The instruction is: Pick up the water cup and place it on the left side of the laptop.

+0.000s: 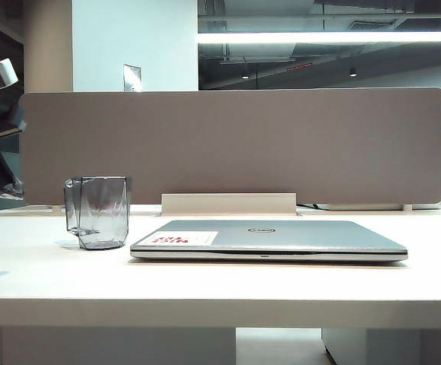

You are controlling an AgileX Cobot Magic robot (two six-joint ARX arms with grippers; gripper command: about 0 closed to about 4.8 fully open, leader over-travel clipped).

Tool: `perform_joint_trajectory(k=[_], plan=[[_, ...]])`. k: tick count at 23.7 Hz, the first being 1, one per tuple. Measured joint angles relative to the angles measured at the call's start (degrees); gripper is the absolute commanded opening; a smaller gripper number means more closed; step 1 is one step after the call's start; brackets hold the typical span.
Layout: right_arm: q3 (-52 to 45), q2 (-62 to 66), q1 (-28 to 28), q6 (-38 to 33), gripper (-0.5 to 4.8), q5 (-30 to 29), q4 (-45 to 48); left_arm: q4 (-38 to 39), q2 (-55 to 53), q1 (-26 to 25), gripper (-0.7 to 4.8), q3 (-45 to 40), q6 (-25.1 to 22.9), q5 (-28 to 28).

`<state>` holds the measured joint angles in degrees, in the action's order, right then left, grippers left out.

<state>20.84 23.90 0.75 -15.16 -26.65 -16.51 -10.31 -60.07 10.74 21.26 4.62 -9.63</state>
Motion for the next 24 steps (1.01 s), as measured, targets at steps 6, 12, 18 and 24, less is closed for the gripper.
perform_joint_trajectory(k=[6, 12, 18, 24], plan=[[-8.8, -7.0, 0.0, -0.1, -0.01, 7.4, 8.1, 0.2, 0.2, 0.0, -0.06, 0.0, 0.0, 0.8], [-13.4, -11.6, 0.0, 0.3, -0.01, 11.3, 12.7, 0.4, 0.2, 0.0, -0.06, 0.0, 0.0, 0.9], [-15.3, -14.3, 0.0, 1.9, -0.01, 11.7, 12.9, 0.4, 0.2, 0.0, -0.06, 0.0, 0.0, 2.1], [-17.7, -16.2, 0.0, 3.1, -0.01, 15.4, 14.1, 0.5, 0.2, 0.0, -0.06, 0.0, 0.0, 2.4]])
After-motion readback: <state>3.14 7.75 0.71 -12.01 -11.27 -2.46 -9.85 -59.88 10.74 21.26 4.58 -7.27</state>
